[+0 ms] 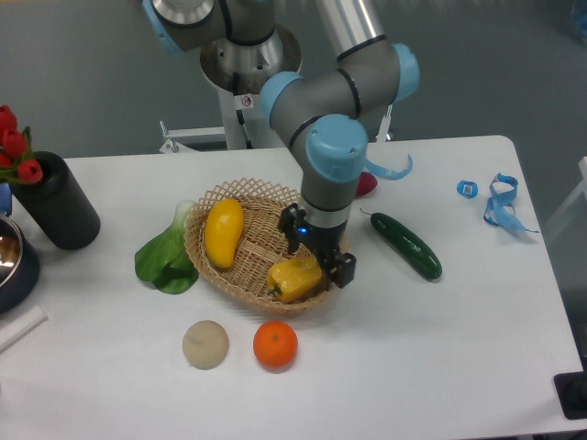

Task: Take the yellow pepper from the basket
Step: 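Move the gripper over the basket and lower onto the yellow pepper, then close the gripper around the yellow bell pepper in the basket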

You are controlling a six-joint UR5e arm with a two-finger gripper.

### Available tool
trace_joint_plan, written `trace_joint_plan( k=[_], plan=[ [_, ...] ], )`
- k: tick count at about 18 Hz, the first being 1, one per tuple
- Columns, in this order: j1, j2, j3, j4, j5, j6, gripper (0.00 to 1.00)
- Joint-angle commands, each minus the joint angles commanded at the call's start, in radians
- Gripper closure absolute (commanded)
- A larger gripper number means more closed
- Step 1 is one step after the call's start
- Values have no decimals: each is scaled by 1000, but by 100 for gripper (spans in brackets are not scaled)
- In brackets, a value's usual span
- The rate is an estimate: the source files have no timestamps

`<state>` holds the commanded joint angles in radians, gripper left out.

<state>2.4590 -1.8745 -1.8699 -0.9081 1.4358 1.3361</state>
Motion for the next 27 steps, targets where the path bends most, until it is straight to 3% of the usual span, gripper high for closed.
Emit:
trace_joint_plan(
  k=[22, 23, 27],
  plan=[
    [-11, -64, -6, 14, 2, -31, 0],
    [-12, -68, -6, 12, 3, -29, 5],
    [-12, -68, -6, 12, 31, -29, 46]
  ],
)
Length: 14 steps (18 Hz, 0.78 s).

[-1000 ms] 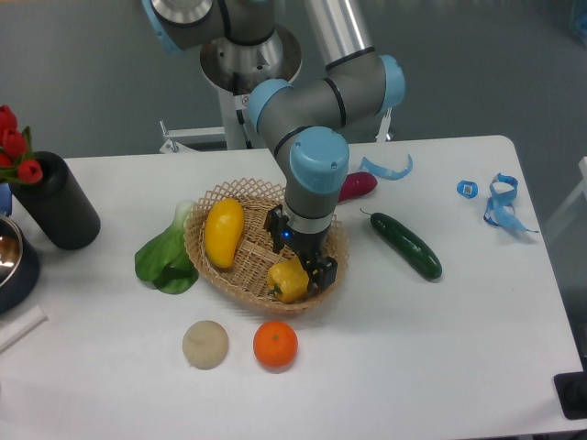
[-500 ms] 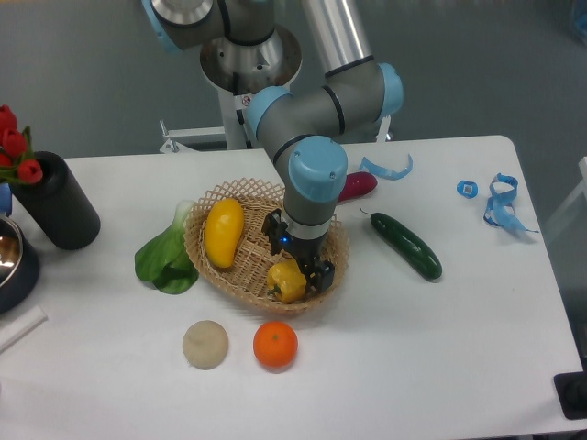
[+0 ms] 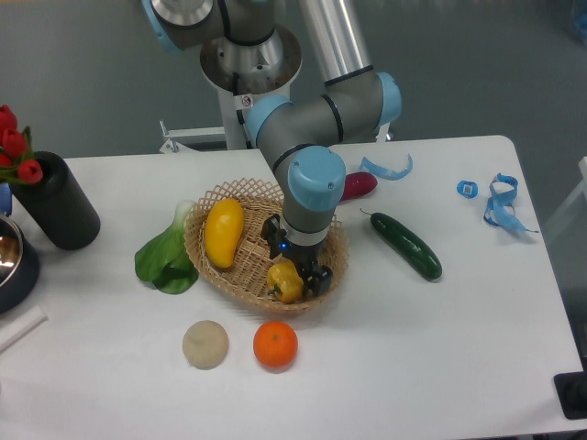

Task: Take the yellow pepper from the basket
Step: 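Close the gripper around the yellow bell pepper in the basket, then lift the yellow pepper out of the basket and carry it beside the cucumber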

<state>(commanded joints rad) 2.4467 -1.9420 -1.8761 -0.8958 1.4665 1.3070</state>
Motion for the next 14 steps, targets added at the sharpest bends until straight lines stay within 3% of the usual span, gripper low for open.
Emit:
trace_joint_plan(
  k=[1, 2, 14],
  plan=[
    [0, 2, 2, 2, 0, 0, 53],
    [0, 3, 6, 0, 0, -2, 54],
    [37, 141, 32, -66, 6, -18, 53]
  ],
)
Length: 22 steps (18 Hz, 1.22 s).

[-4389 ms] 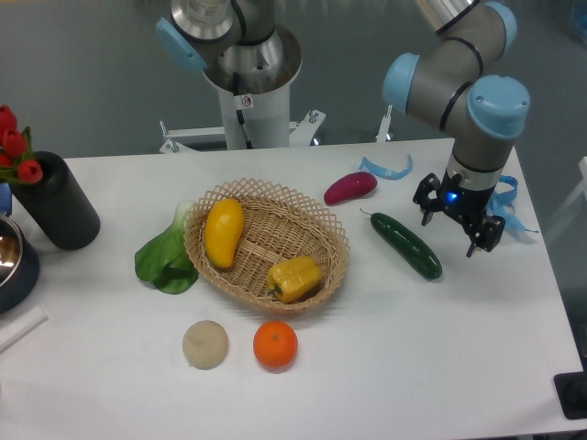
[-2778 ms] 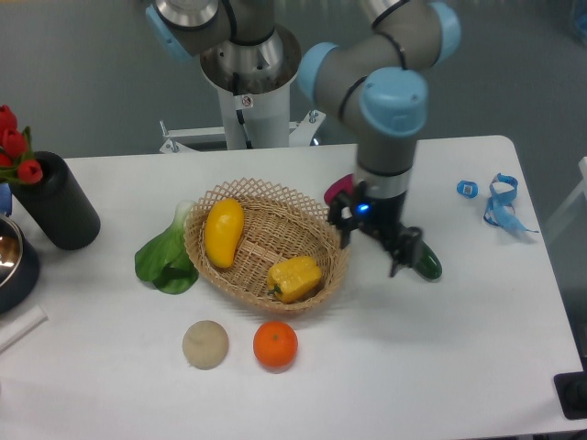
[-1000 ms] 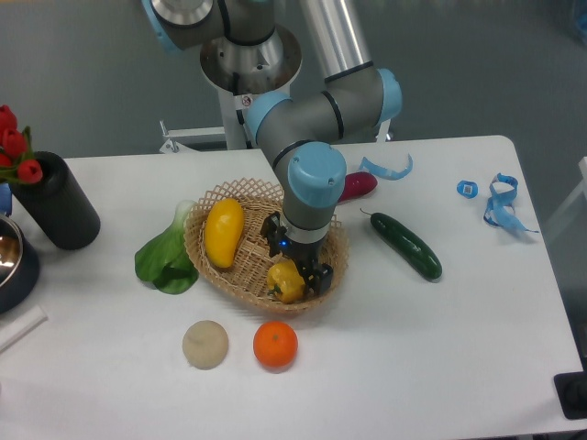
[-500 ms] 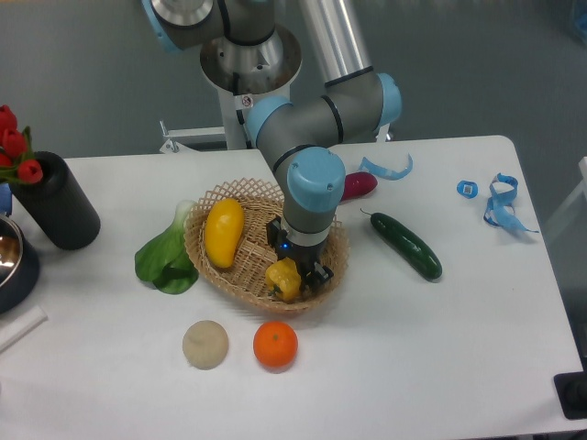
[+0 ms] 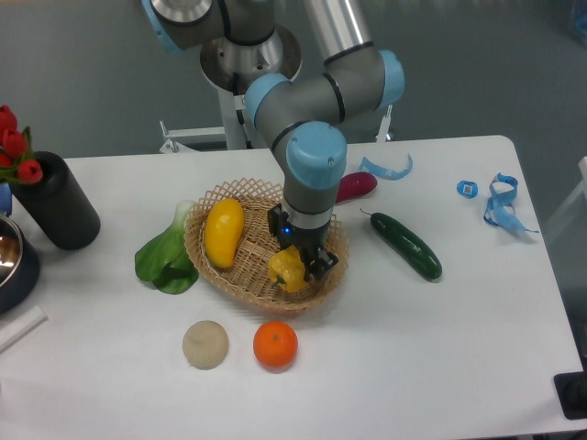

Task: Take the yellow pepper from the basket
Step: 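Lift the yellow pepper out of the basket and carry it beside the cucumber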

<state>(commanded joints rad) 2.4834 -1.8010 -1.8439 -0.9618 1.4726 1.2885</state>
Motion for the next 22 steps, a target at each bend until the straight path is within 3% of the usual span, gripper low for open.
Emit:
trace_joint_plan(
  k=[3, 6, 12, 15, 19, 22],
  plan=[
    [49, 11, 43, 3, 0, 23, 48],
    [95, 9, 107, -11, -3, 26, 51],
    [138, -38, 182, -11, 3, 28, 51],
    [138, -61, 212, -15, 67, 28, 50],
    [143, -72, 290, -113, 87, 29, 50],
    [160, -104, 319, -120, 87, 66, 50]
  ],
)
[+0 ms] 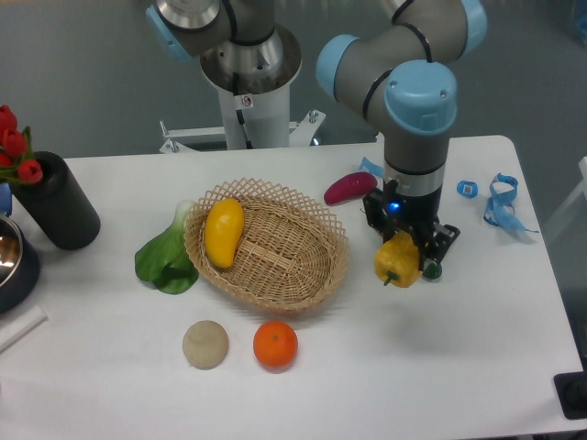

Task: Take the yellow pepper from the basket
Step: 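Lift the yellow pepper out of the basket and carry it beside the cucumber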

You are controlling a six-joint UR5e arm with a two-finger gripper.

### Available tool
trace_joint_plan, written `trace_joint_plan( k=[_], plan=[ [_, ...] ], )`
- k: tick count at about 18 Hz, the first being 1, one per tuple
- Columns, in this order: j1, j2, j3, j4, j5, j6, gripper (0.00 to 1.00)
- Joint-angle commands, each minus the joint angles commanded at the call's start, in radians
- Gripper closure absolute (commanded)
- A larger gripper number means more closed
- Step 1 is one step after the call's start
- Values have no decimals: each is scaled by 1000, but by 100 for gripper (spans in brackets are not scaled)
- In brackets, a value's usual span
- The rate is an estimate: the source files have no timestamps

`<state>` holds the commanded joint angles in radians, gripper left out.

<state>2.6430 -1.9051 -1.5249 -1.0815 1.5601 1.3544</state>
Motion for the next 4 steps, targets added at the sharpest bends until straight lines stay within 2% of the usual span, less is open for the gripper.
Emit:
trace_joint_plan(
  k=[4],
  plan=[
    [5, -22, 25, -2, 2, 5, 50]
  ],
)
